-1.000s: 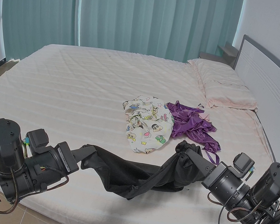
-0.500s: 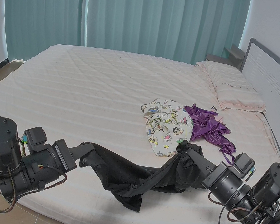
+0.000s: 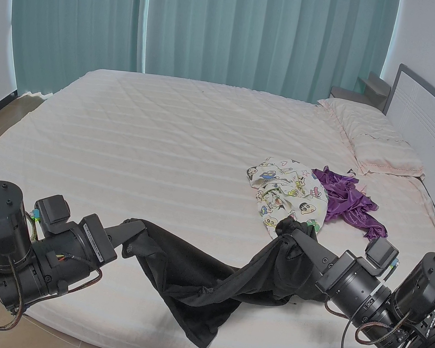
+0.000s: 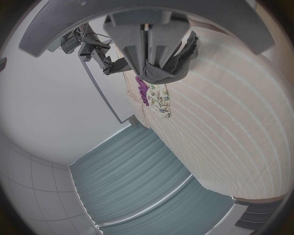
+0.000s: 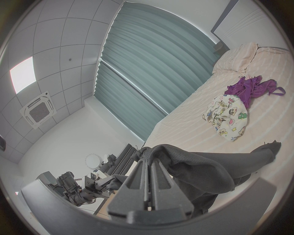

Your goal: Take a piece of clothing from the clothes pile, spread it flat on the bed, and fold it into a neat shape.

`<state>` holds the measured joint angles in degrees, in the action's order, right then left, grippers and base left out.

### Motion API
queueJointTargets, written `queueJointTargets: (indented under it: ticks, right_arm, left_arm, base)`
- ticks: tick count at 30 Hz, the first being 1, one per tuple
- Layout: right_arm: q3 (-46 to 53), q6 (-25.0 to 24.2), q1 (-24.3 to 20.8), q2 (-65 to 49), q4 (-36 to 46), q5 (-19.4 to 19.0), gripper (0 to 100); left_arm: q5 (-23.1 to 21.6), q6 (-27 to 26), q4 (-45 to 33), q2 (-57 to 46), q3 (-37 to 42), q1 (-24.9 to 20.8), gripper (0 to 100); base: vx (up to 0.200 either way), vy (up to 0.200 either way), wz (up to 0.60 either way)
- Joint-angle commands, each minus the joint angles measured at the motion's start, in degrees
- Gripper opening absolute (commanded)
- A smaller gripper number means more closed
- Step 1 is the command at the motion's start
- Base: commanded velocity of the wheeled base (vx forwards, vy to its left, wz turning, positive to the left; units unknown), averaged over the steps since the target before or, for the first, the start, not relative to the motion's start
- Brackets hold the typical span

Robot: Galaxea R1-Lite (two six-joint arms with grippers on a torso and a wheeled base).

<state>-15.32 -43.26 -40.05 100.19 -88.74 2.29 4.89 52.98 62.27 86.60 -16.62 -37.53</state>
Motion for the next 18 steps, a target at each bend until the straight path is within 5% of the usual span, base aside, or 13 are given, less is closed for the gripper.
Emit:
queueJointTargets:
  ticks: [1,18]
  right_arm:
    - [0.03,0.02,-0.12,-0.09,-0.03,-0.01,0]
    - [0.03,0.02,-0.47,-0.7,-0.03,-0.01,0]
  left_arm:
    - [0.03,0.02,0.04,-0.03,0.0,0.01,0]
    - [0.03,0.02,0.04,-0.82,0.0,0.01,0]
  base:
    - [0.0,0.2,0.0]
    - [0.0,0.2,0.0]
